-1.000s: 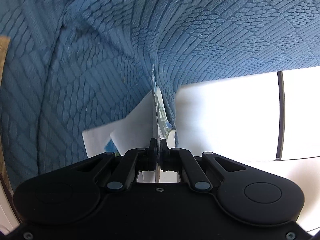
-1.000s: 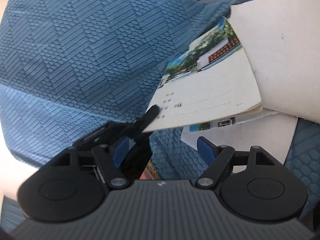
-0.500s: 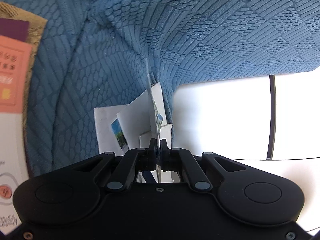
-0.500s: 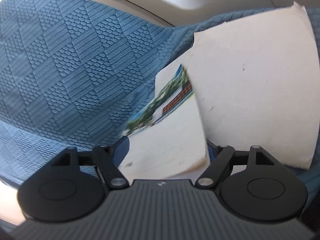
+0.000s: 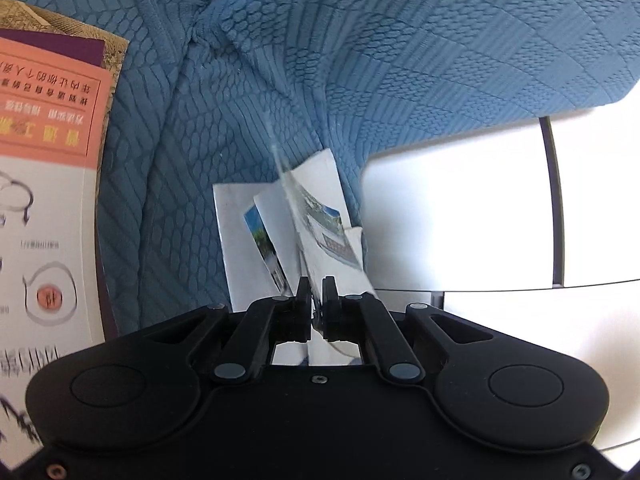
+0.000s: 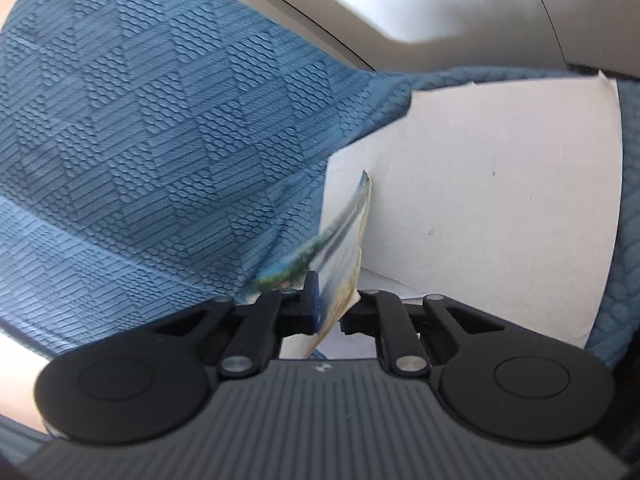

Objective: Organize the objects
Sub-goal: 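Lift the photo-cover notebook upright with the left gripper off the papers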

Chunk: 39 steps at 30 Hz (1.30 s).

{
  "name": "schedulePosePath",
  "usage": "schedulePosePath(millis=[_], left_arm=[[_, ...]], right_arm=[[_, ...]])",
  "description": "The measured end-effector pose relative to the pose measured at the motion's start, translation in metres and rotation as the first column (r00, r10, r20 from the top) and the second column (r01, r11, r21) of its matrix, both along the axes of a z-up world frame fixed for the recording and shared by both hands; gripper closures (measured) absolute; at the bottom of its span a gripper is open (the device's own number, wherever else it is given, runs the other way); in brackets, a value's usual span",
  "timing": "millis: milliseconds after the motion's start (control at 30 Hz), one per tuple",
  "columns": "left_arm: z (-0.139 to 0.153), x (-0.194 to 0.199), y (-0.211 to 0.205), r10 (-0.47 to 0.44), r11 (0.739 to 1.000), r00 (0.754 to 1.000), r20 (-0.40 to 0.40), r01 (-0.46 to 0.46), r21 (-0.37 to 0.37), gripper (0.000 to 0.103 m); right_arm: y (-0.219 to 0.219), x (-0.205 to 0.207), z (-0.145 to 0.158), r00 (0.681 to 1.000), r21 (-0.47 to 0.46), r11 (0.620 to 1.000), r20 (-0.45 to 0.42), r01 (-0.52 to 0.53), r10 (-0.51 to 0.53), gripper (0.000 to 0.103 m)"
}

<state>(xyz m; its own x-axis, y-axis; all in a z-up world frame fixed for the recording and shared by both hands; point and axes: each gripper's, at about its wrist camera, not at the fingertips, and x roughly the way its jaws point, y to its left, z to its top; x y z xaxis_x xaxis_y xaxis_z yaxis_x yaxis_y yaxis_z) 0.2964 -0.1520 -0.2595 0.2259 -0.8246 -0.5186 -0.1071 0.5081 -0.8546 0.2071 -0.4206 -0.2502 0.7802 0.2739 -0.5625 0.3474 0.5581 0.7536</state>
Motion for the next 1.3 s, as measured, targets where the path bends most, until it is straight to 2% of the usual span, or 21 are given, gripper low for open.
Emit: schedulePosePath(millis=[133, 200, 267, 367, 700, 1133, 1300], left_arm=[[0.024, -0.016, 0.017, -0.003, 1.000, 1.000, 0.009, 0.003, 0.004, 0.098], [0.026, -0.023, 0.021, -0.003, 1.000, 1.000, 0.011, 0.003, 0.005, 0.098], [0.041, -0.031, 0.048, 0.000, 1.000, 1.000, 0.017, 0.000, 0.009, 0.097], [0.060, -0.039, 0.064, 0.025, 1.000, 1.000, 0.018, -0.025, -0.002, 0.097], [0.127, -0.066, 0.097, 0.093, 0.995, 0.992, 0.088, -0.096, 0.026, 0.096], [0.171, -0.091, 0.130, 0.149, 0.986, 0.981, 0.125, -0.157, 0.058, 0.096], [0.175, -0.098, 0.147, 0.165, 0.978, 0.977, 0.138, -0.180, 0.105, 0.095]], right_arm=[[0.000, -0.007, 0.015, 1.000, -0.014, 1.000, 0.018, -0.016, 0.016, 0.093], [0.002, -0.009, 0.024, 0.999, -0.020, 0.999, 0.019, -0.030, 0.030, 0.094], [0.005, -0.009, 0.035, 0.998, -0.031, 0.998, 0.032, -0.055, 0.056, 0.094], [0.013, -0.009, 0.051, 0.996, -0.045, 0.996, 0.035, -0.083, 0.085, 0.094], [0.043, -0.022, 0.103, 0.976, -0.068, 0.978, 0.077, -0.197, 0.202, 0.094], [0.079, -0.023, 0.150, 0.947, -0.131, 0.943, 0.064, -0.306, 0.316, 0.093], [0.096, -0.022, 0.152, 0.927, -0.129, 0.924, 0.059, -0.360, 0.369, 0.093]])
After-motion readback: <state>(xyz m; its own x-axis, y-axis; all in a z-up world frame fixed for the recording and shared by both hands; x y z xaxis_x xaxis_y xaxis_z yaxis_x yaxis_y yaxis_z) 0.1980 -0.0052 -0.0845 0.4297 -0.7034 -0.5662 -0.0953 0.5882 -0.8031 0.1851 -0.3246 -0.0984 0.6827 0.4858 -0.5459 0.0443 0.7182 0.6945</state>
